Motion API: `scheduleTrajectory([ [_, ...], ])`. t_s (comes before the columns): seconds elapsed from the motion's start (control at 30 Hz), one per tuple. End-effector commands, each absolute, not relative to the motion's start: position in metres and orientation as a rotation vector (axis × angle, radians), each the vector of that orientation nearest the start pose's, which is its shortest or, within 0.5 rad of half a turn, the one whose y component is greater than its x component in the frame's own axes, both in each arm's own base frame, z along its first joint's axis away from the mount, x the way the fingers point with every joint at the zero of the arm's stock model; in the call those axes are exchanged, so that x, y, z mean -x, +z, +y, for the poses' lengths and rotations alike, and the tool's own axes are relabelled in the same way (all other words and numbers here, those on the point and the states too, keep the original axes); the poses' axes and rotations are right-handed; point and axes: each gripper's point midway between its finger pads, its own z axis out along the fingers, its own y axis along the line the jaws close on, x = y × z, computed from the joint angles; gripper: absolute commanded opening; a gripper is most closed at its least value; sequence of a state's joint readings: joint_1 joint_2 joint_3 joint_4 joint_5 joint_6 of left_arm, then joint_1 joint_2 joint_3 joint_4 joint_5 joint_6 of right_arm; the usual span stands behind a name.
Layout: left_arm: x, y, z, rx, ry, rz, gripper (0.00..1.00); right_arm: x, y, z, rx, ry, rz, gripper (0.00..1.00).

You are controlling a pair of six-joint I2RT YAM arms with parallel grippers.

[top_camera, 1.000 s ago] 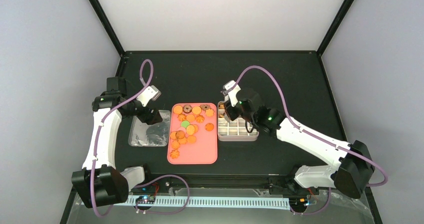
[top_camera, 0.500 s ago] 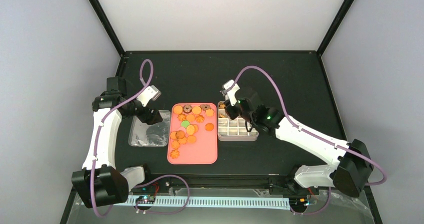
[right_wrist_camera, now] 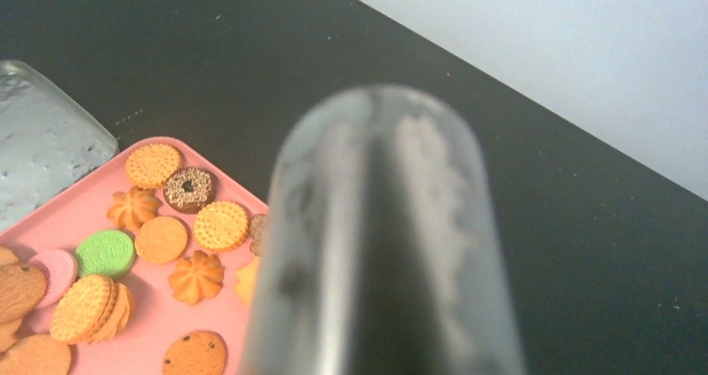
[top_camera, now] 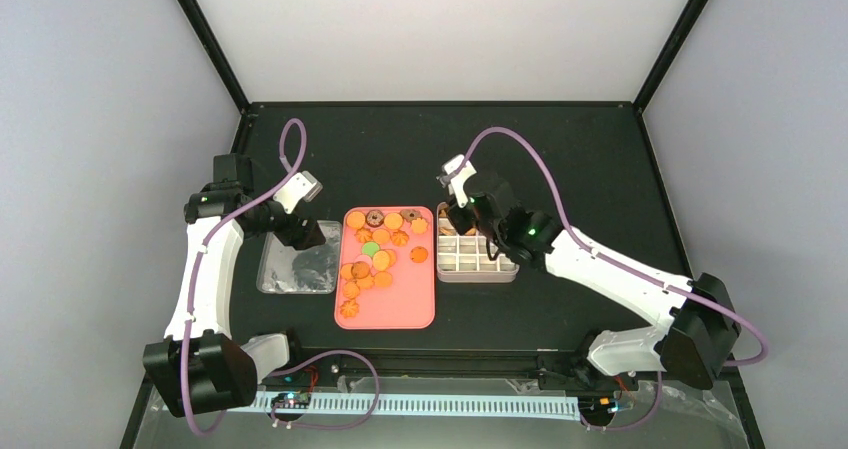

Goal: Pack the cookies
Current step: Place the fake cookies in the empty pocket of the box.

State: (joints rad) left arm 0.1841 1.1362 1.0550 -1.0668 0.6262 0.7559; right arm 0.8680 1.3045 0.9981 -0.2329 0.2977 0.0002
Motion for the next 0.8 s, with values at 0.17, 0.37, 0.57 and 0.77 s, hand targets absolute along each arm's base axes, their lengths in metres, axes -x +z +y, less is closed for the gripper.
scheduleTrajectory([
  [0.17, -0.254, 0.204, -0.056, -0.868, -0.477, 2.279, 0.83, -0.312, 0.257, 0.271, 0.66, 0.172, 1.93, 0.29],
  [0.37, -0.254, 0.205, -0.057, -0.873, -0.479, 2.276, 0.83, -0.31, 0.25, 0.27, 0.663, 0.18, 1.941, 0.29],
  [0.57, -0.254, 0.206, -0.057, -0.872, -0.483, 2.274, 0.82, -0.324, 0.238, 0.26, 0.619, 0.174, 1.992, 0.3],
  [0.77, -0.251, 0.206, -0.056, -0.888, -0.467, 2.27, 0.82, -0.319, 0.227, 0.264, 0.623, 0.309, 2.037, 0.38],
])
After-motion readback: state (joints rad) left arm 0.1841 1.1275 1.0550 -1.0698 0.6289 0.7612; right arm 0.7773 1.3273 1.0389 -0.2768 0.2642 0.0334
